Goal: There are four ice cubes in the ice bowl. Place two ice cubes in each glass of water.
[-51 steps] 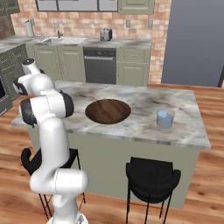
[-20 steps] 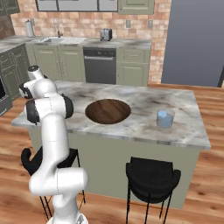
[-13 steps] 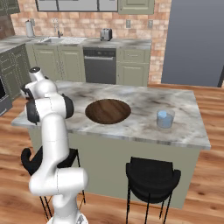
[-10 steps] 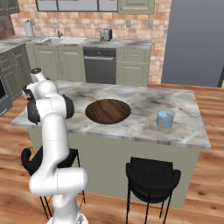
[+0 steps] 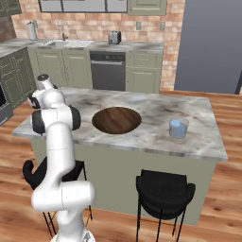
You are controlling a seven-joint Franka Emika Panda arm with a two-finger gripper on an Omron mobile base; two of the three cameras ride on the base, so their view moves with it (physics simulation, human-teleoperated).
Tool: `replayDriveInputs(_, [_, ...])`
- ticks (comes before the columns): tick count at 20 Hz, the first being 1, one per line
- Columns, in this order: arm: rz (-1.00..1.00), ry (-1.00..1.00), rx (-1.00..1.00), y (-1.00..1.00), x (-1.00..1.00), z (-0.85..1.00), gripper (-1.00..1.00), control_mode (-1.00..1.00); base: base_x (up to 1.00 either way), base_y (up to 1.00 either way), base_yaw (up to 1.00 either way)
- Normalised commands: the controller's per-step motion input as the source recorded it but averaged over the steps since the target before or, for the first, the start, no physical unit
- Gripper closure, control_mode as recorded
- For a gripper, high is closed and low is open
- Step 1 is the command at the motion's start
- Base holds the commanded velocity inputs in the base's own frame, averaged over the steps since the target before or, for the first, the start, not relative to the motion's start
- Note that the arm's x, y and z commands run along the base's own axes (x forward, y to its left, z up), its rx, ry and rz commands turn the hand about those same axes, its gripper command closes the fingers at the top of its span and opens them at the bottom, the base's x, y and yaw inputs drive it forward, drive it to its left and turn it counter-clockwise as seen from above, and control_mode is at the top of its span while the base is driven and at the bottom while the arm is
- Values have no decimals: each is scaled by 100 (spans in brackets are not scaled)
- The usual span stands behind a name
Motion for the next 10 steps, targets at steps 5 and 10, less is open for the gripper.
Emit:
replayDriveInputs(5, [0,0,0,0,1,0,-100,-100,0,0,0])
replayDriveInputs(10, [0,0,0,0,0,0,-100,-100,0,0,0])
